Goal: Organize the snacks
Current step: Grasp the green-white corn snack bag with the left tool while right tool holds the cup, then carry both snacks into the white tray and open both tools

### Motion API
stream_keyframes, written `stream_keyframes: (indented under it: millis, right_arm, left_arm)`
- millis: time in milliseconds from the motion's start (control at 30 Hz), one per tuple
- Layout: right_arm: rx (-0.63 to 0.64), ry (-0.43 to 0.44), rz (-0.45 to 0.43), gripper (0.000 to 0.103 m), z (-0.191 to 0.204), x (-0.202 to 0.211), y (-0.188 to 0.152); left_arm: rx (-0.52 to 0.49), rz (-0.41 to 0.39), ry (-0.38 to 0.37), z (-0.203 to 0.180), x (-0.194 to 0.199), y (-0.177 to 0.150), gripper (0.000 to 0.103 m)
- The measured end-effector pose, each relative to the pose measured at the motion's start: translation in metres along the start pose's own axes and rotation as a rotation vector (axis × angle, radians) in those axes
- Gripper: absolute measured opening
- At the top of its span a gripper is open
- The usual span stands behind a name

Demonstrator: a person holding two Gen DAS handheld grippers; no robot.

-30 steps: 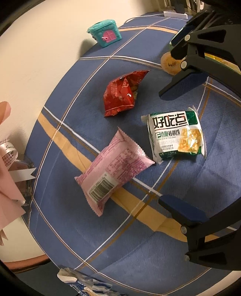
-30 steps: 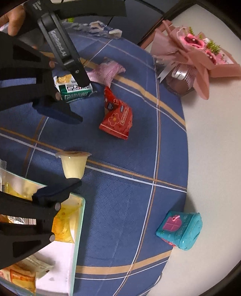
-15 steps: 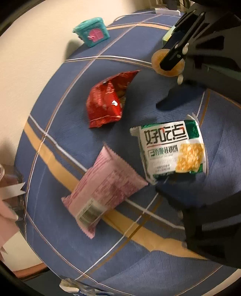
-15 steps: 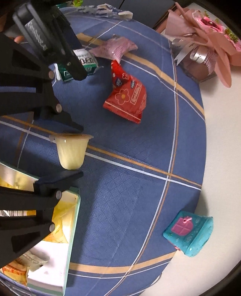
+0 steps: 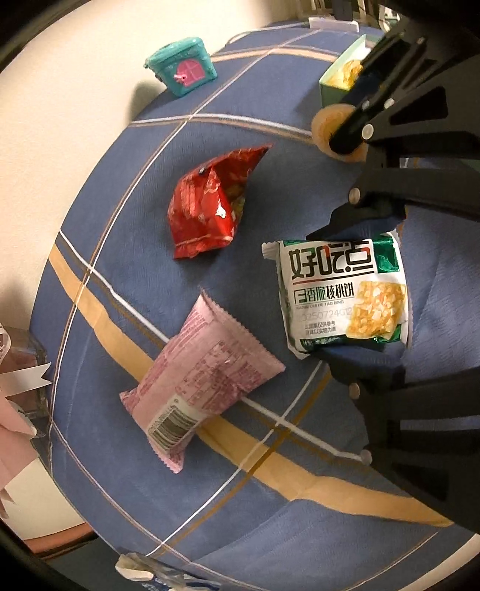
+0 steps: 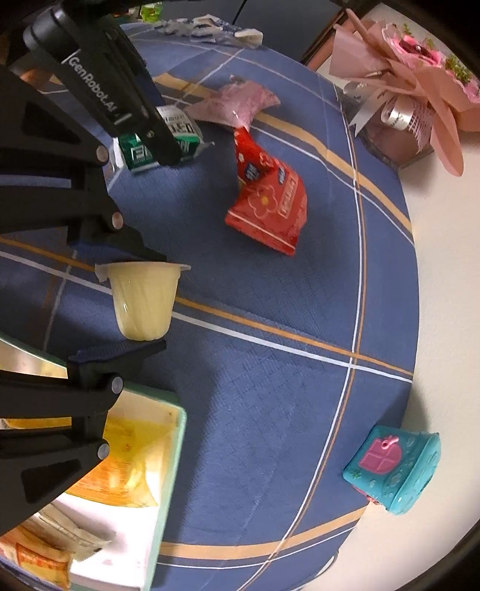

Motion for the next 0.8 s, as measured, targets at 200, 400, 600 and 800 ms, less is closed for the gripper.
stream_keyframes:
  millis: [200,400,600,800]
  right_arm:
    - [-0.02,0.038,-0.037,0.04,0.001,0.021,-0.018]
    - [-0.058,0.069,-0.084,0.04,0.0,0.048,-0.042]
    - [-0.087,0.051,-0.125,0.04,-0.008,0.069,-0.065]
    - [-0.148,0.03,-0.162,0.04,-0.029,0.092,-0.079]
  left_arm:
    - [-0.017,-0.008,-0.005,-0.002,0.015,-0.018,0.051]
    - [-0.043,-0.032,0.001,-0.005,0.037,-0.032,0.051]
    - [-0.092,-0.065,0.008,-0.022,0.06,-0.045,0.051]
    - [-0.147,-0.125,-0.002,-0.046,0.089,-0.046,0.051]
Point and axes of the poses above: each gripper's, at about its wrist camera, not at the fingertips, and x roughly against the way its jaws point, z to its left, y to its top, the point moved 2 cm from there along -x, roughly the way its jaws point, and after that the axes turned 4 degrees about -x, right-handed, at the moved point
